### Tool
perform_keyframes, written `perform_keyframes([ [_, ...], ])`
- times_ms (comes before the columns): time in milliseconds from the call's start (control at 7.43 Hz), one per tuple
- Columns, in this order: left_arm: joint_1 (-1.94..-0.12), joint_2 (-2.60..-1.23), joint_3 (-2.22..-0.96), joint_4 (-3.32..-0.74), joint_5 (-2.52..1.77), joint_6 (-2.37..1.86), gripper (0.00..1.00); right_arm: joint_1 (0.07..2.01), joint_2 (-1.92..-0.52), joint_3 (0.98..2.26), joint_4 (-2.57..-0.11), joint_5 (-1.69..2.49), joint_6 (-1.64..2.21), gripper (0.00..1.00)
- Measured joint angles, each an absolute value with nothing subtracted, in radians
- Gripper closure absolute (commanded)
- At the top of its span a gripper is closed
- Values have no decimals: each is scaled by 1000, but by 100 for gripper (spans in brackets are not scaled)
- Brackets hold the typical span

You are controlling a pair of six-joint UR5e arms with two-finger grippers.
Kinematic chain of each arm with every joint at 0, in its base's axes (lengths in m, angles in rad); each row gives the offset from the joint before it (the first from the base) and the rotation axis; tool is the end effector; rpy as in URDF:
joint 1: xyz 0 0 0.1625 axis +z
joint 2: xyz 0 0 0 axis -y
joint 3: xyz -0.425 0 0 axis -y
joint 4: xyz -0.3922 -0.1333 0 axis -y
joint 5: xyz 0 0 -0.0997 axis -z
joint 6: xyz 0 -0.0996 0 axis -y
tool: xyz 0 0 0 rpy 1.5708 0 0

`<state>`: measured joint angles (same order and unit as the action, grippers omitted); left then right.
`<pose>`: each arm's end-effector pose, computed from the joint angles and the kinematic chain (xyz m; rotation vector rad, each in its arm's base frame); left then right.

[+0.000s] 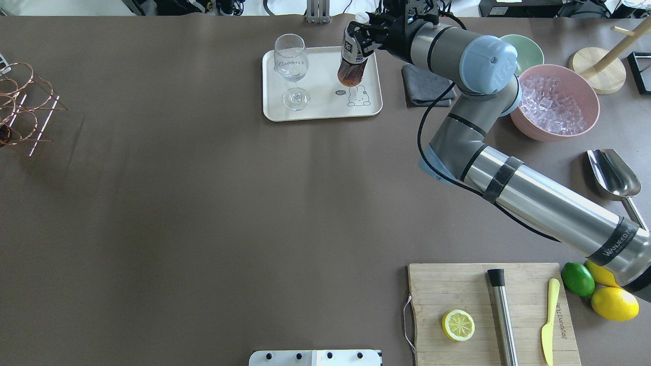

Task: Take tea from basket to plate

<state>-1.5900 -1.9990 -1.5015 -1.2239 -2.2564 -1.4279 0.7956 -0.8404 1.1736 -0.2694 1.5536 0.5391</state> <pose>-0.0826 -0.6428 0.4873 -0.4739 0.5771 -1.3817 -0.4265 -0.6282 0.2450 1.3042 -0.9896 -0.1669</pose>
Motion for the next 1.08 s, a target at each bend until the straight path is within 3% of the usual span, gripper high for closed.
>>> perform_keyframes([
  [1076, -1528, -2140, -1339, -1375, -2175, -1626, 100, 734, -856, 1161, -230, 1484, 540, 100],
])
